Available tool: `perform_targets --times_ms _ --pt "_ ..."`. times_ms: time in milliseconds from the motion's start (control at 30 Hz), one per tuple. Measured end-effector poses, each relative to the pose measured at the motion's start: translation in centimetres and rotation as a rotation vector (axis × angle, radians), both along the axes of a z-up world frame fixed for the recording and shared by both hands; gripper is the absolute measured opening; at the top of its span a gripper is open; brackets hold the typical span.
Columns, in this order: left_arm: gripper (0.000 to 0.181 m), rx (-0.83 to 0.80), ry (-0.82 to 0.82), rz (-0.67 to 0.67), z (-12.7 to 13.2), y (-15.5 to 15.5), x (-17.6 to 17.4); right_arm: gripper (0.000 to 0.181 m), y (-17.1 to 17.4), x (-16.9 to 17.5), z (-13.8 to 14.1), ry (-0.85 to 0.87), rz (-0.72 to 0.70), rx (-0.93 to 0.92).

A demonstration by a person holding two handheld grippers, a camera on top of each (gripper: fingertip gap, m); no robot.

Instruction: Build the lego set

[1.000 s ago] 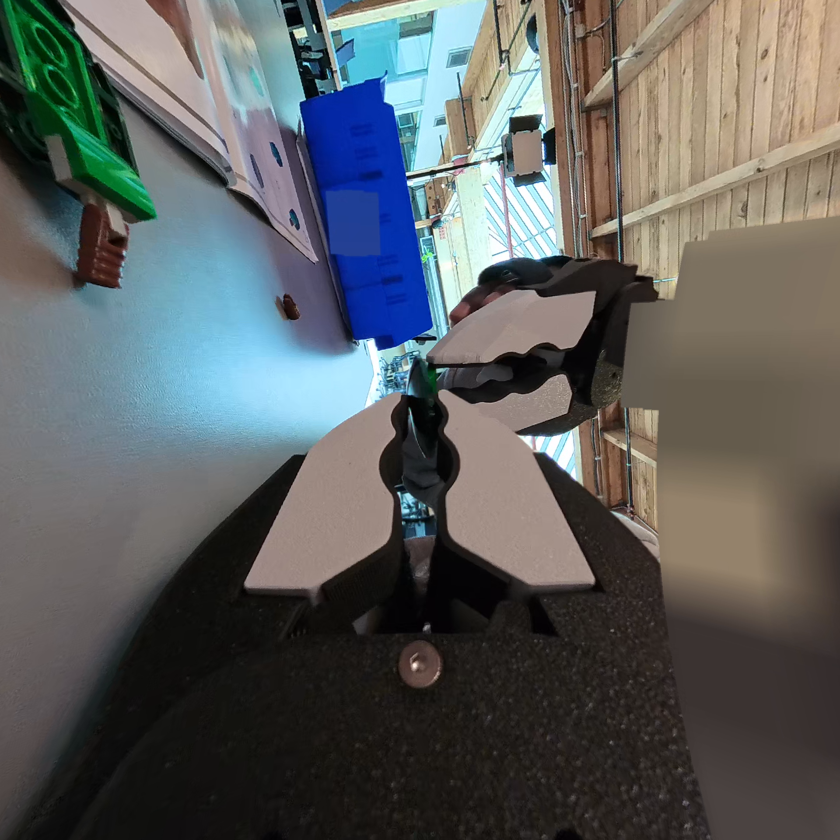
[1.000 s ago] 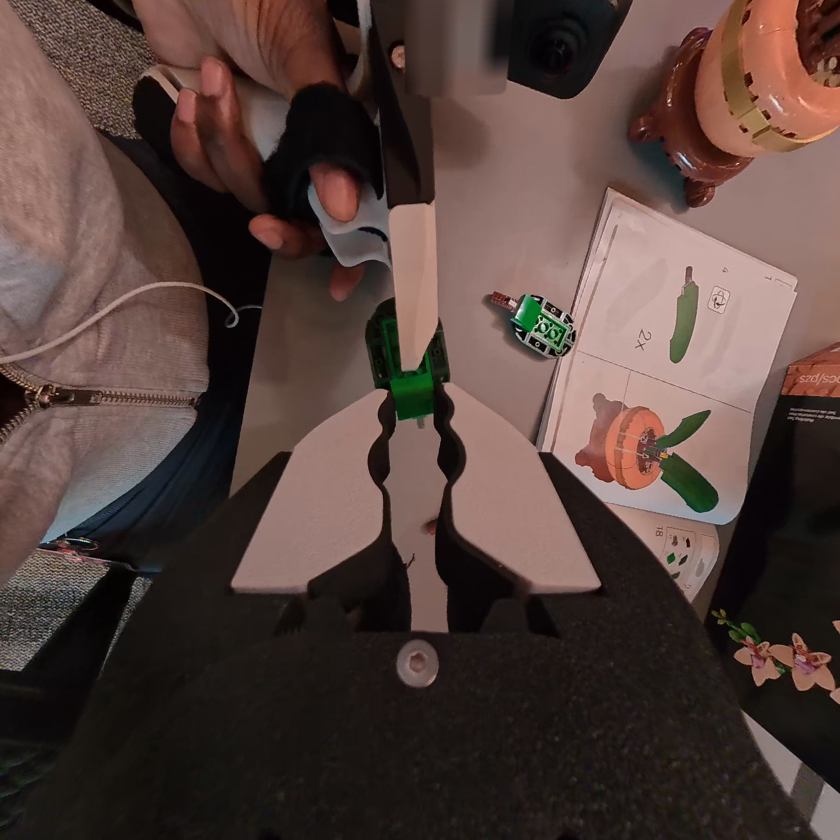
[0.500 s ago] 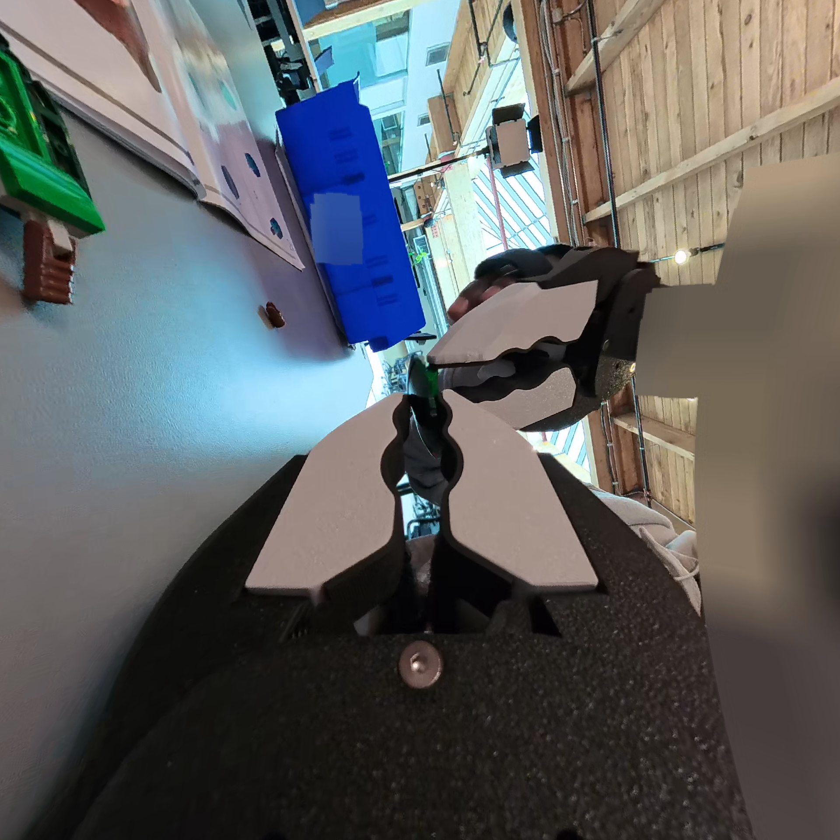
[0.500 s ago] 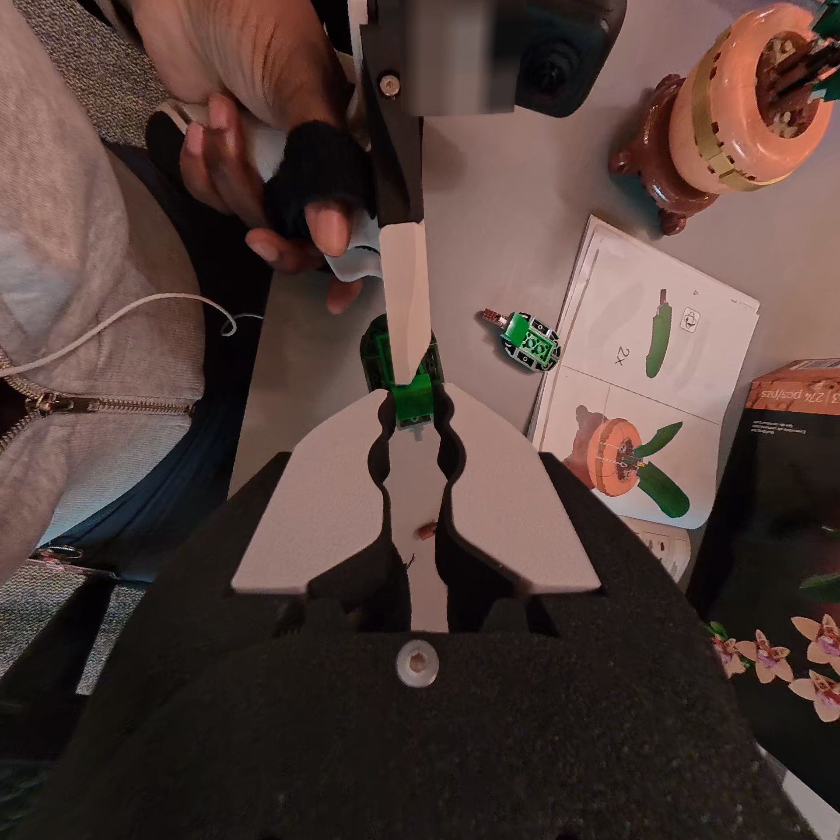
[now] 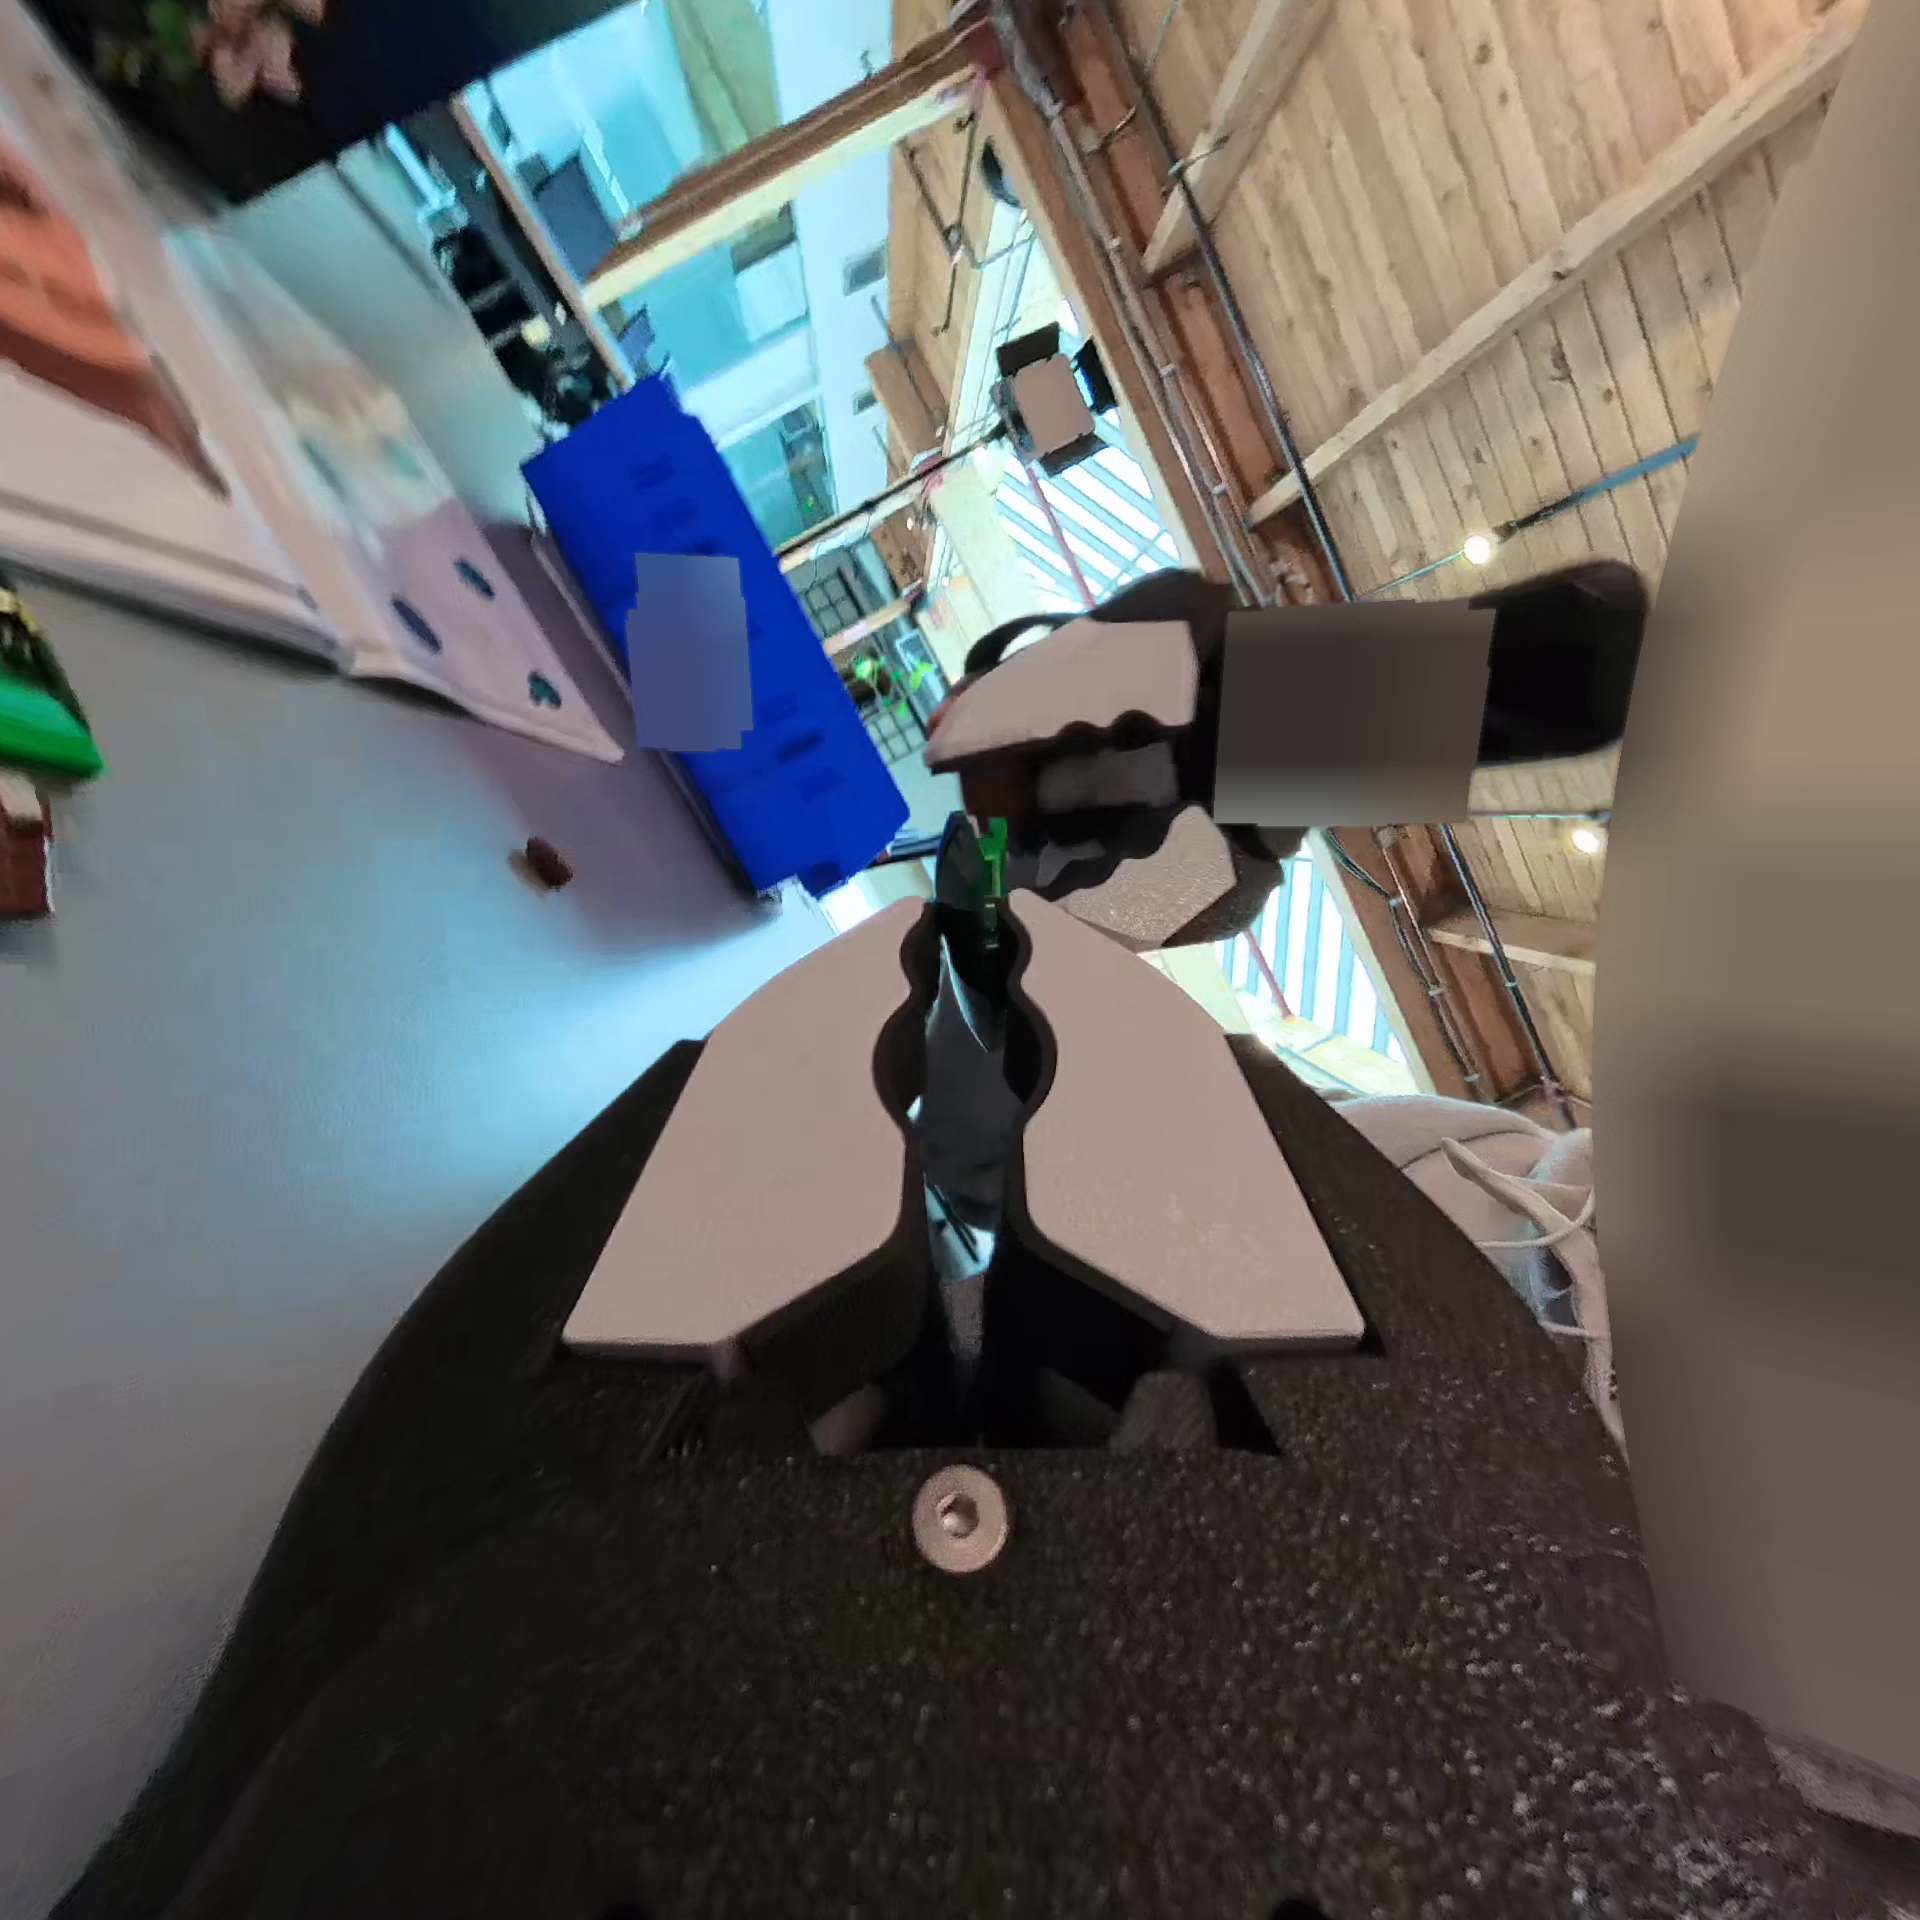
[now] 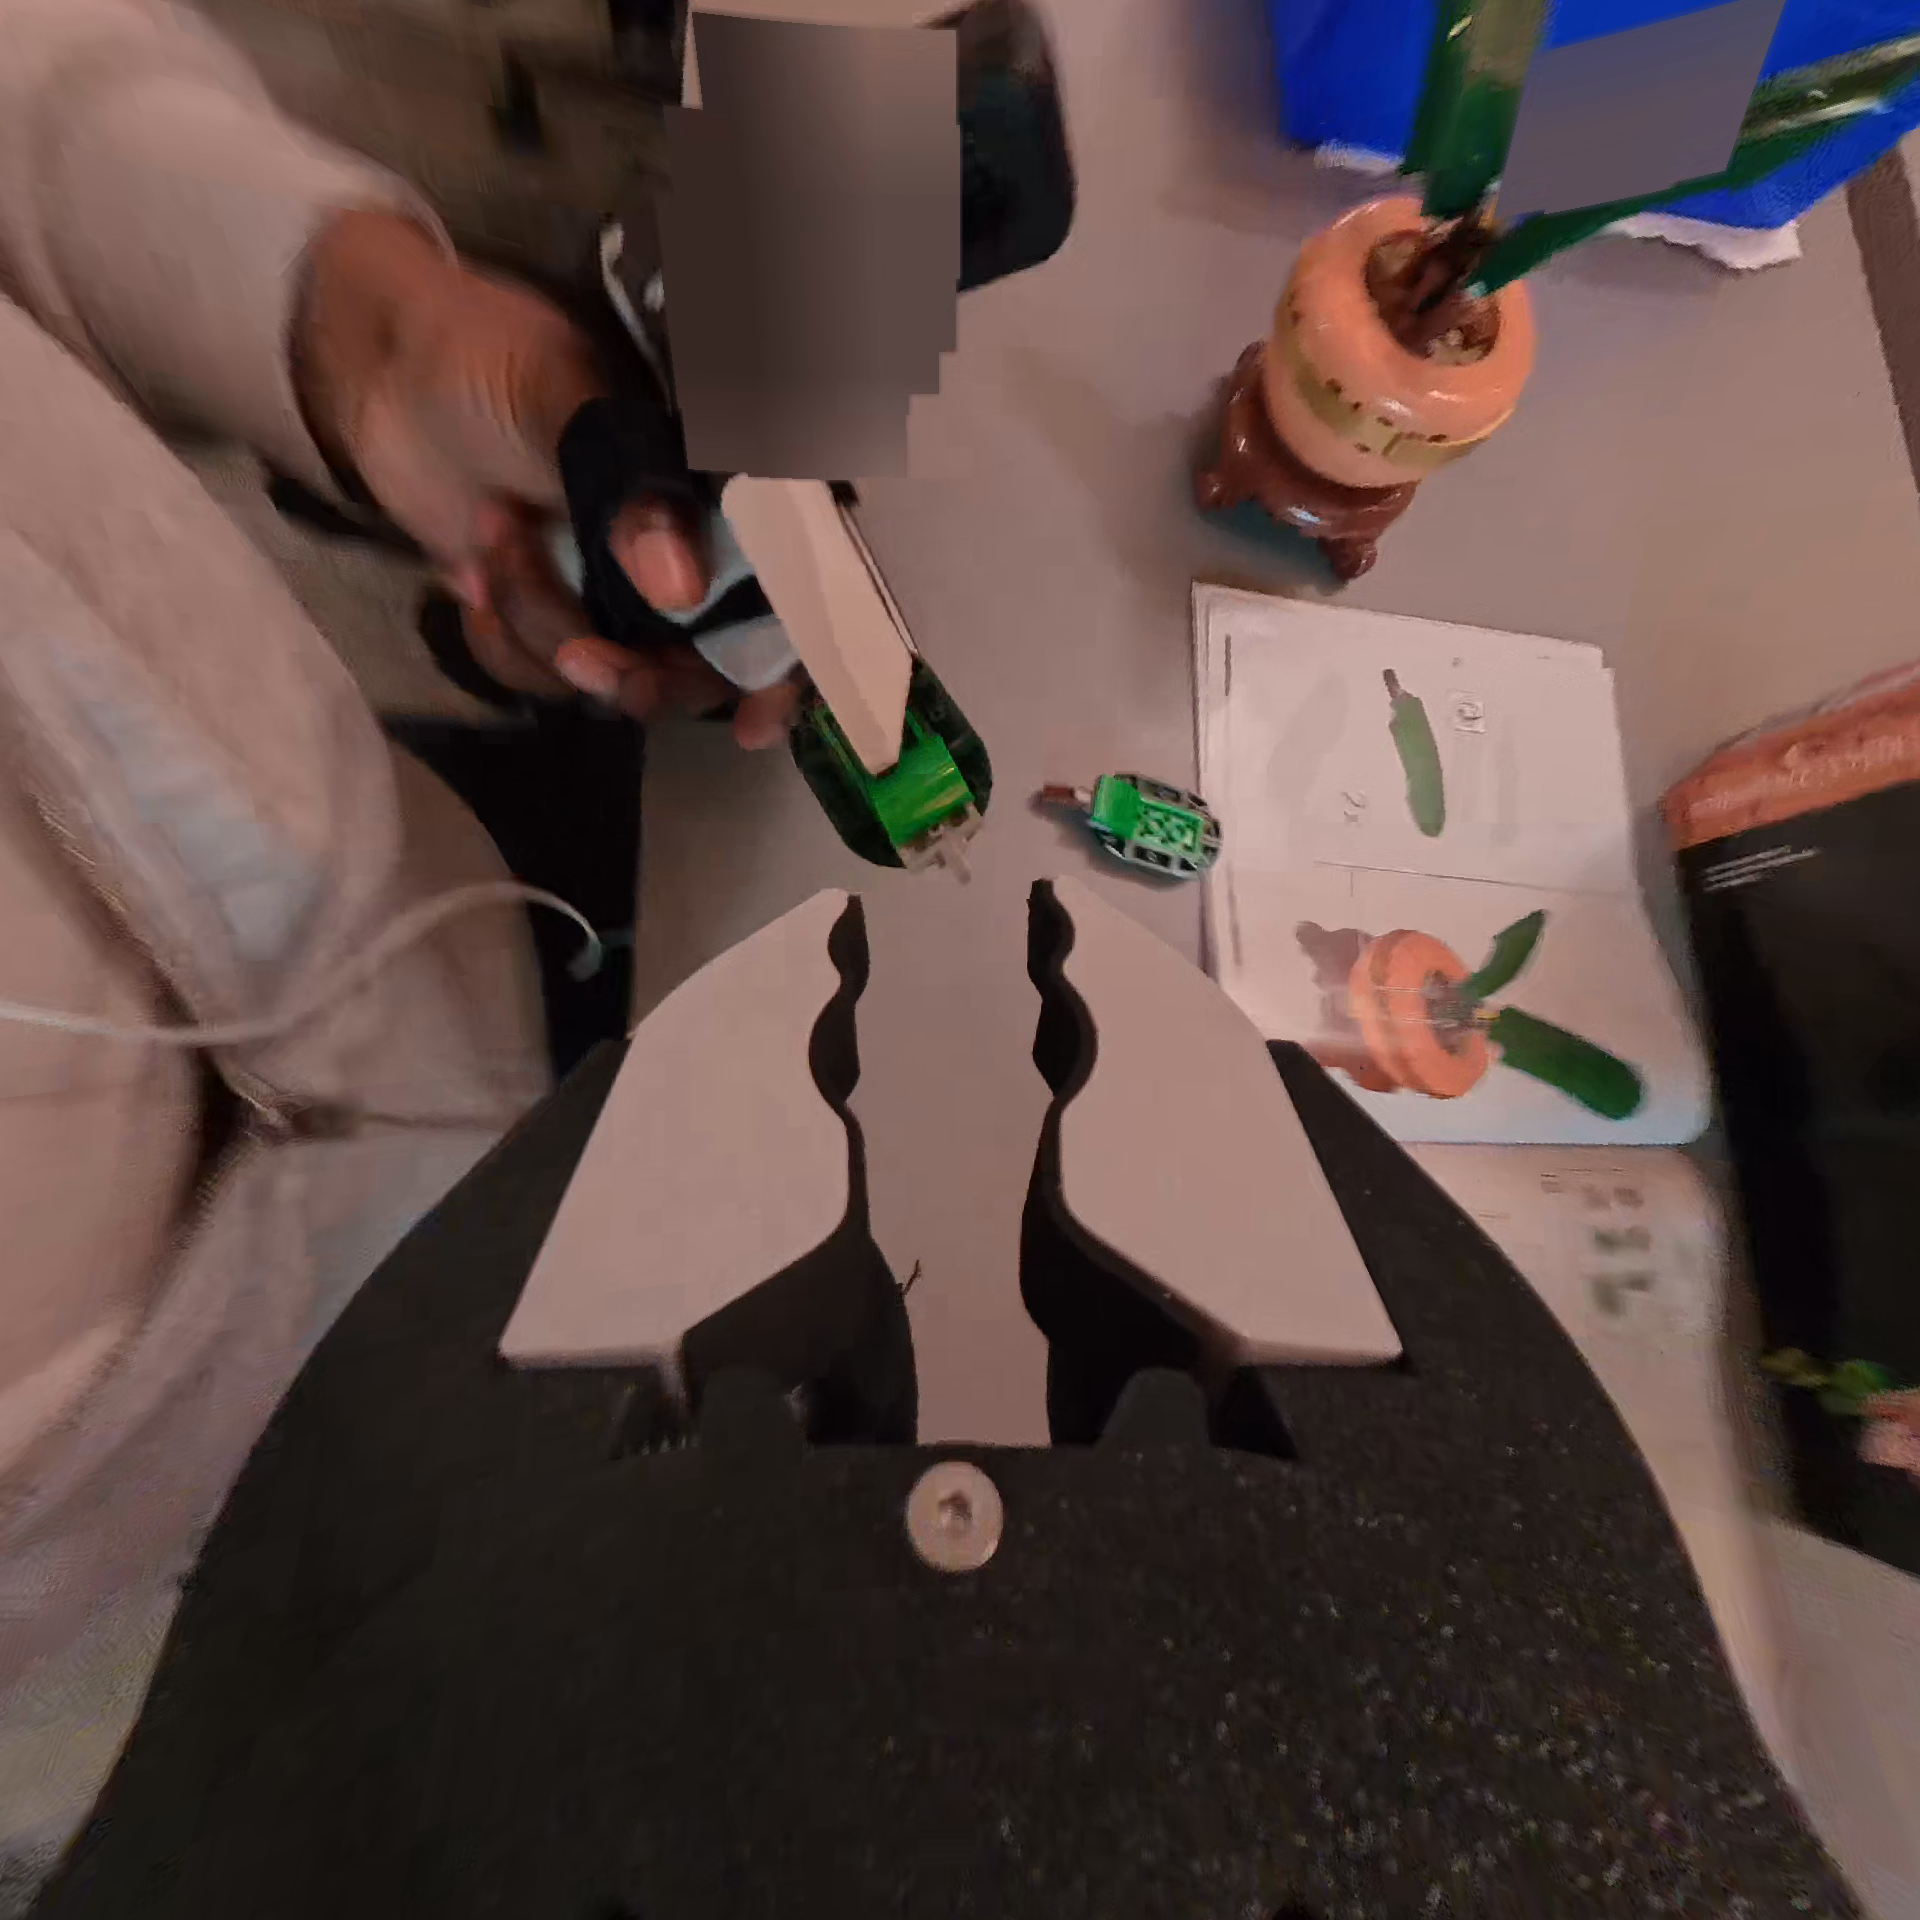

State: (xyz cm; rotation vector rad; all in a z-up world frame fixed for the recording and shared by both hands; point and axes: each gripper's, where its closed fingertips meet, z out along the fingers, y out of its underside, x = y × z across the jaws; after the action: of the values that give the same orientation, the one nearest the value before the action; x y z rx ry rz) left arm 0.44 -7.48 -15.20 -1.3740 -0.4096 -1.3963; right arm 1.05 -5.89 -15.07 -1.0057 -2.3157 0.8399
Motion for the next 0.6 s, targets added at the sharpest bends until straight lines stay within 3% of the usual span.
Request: perform_targets --times_ms 133,267,467,600 --pt "0.008 0.095 0.116 0.065 1.4 -0.5 -0.7 0.037 0.3 -0.5 1.9 0.080 -0.160 -0.431" --pt "0.008 0.165 0.275 0.117 2.0 -0.5 -0.9 0.037 -0.5 -1.0 2.2 0.119 -0.186 -0.809" --pt "0.008 0.194 0.398 0.102 1.9 -0.2 -0.1 0.029 -1.6 -1.3 1.1 0.096 -0.105 -0.906" --pt "0.008 0.195 0.457 0.095 1.5 0.2 -0.1 0.012 -2.0 -1.0 0.8 0.091 -0.054 -0.901"
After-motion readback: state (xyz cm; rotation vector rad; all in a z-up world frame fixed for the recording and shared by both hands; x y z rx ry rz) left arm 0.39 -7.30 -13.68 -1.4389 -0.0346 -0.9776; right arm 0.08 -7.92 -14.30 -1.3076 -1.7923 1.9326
